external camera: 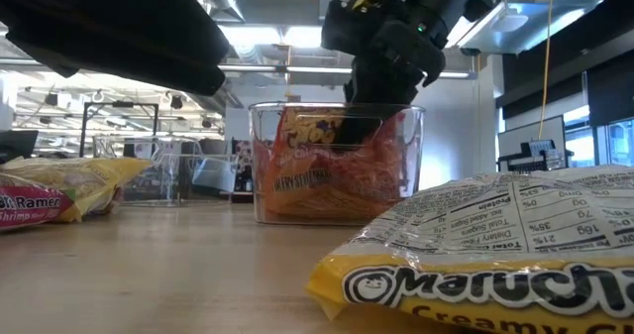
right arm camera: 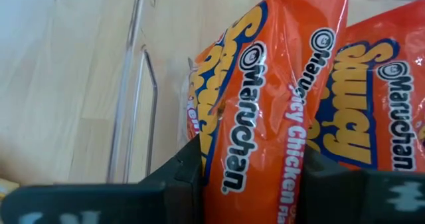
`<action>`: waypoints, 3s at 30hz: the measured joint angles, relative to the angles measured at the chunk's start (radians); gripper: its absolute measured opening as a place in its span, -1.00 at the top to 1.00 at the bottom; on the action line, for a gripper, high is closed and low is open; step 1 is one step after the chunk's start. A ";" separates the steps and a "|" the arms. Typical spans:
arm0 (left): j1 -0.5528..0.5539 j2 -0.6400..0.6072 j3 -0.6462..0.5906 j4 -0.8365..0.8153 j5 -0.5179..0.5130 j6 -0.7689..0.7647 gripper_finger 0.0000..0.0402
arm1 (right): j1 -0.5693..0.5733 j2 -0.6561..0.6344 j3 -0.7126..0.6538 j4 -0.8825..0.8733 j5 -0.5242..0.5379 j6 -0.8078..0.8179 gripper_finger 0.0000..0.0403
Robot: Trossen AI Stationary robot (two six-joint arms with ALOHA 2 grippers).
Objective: Sort Maruchan noodles
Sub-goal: Put the orange noodle pack into the middle transparent bin, then put the bottom yellow noodle pack into the bottom transparent bin
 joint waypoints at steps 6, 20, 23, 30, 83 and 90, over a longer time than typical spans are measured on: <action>0.000 0.000 0.000 0.000 0.000 0.000 0.35 | 0.000 0.002 -0.002 0.014 0.003 0.002 0.40; 0.000 0.000 0.000 0.000 0.000 0.000 0.35 | 0.004 -0.082 -0.010 -0.056 -0.071 0.050 -0.23; 0.000 0.000 0.000 0.000 0.000 0.000 0.35 | 0.020 -0.189 -0.007 -0.137 -0.061 0.077 -0.24; 0.012 0.000 0.000 0.028 0.002 0.000 0.35 | 0.127 -0.442 -0.005 -0.291 -0.043 0.230 -0.22; 0.125 0.016 0.000 0.186 0.412 0.111 0.35 | 0.564 -0.119 -0.082 -0.070 0.148 0.494 -0.22; 0.131 0.054 0.000 0.197 0.229 0.147 0.35 | 0.689 -0.058 -0.124 -0.032 0.208 0.584 -0.22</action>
